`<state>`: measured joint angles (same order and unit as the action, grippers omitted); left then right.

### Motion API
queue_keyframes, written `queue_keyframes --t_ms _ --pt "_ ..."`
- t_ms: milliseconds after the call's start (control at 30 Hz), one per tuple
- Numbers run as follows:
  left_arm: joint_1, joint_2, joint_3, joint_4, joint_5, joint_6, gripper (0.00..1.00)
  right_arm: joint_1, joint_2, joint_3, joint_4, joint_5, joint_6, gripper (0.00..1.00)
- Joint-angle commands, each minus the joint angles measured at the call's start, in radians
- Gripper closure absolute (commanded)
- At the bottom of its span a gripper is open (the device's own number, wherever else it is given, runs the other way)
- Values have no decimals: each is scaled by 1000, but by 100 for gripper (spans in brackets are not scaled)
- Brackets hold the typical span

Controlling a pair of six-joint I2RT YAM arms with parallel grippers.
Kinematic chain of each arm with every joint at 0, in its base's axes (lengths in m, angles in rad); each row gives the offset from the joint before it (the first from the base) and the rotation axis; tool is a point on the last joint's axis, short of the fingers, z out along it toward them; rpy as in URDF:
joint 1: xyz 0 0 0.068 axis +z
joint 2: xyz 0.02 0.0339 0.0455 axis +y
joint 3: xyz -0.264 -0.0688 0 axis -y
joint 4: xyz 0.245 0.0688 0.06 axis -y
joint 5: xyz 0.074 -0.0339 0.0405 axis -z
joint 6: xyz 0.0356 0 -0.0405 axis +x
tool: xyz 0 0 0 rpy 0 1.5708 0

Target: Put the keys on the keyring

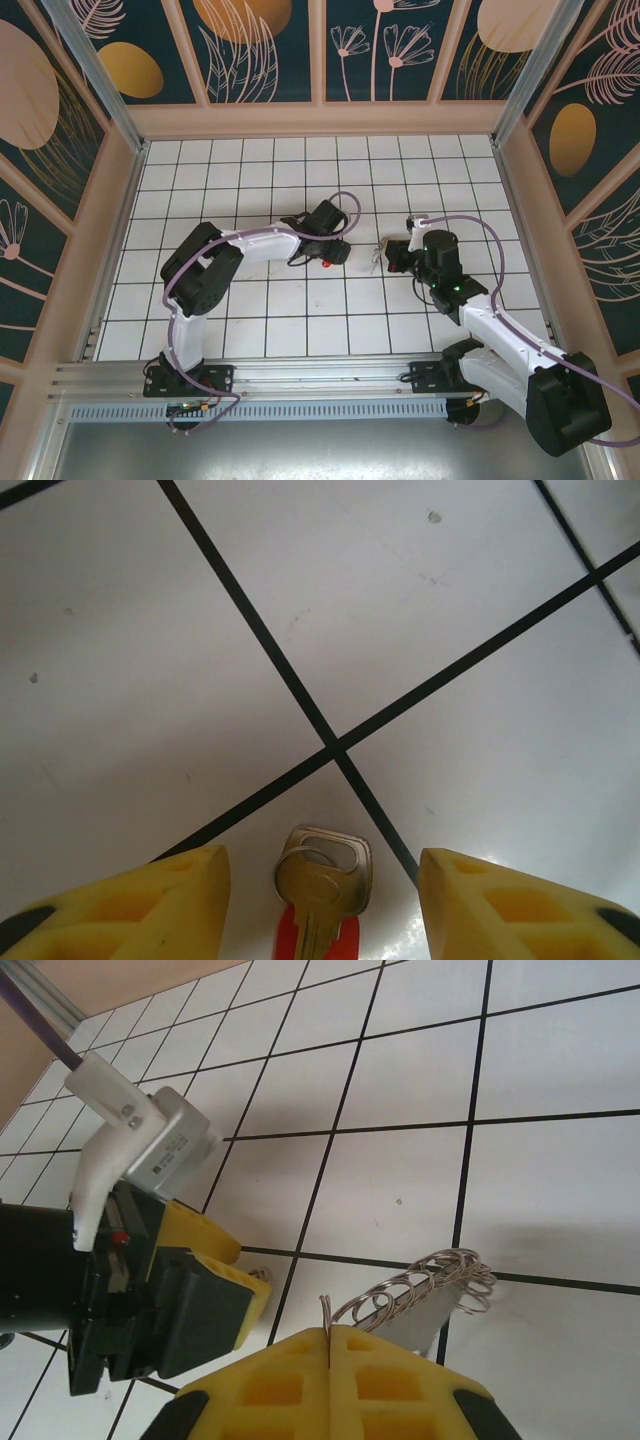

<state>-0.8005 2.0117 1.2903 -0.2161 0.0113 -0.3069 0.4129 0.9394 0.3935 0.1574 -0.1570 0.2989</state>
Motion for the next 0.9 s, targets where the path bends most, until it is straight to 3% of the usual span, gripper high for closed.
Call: queue_keyframes --t_ms 0,233,400,867 --pt "-11 22 24 -57 -59 17 50 -3 -22 -9 9 22 13 100" --pt "-32 54 49 -95 -103 35 62 -5 -22 -2 4 27 2 100" --pt "-33 42 35 -91 -103 27 79 -5 -23 5 -5 31 -7 100" --pt "-32 -70 -116 -53 -29 22 92 -6 -17 11 -1 20 -14 100"
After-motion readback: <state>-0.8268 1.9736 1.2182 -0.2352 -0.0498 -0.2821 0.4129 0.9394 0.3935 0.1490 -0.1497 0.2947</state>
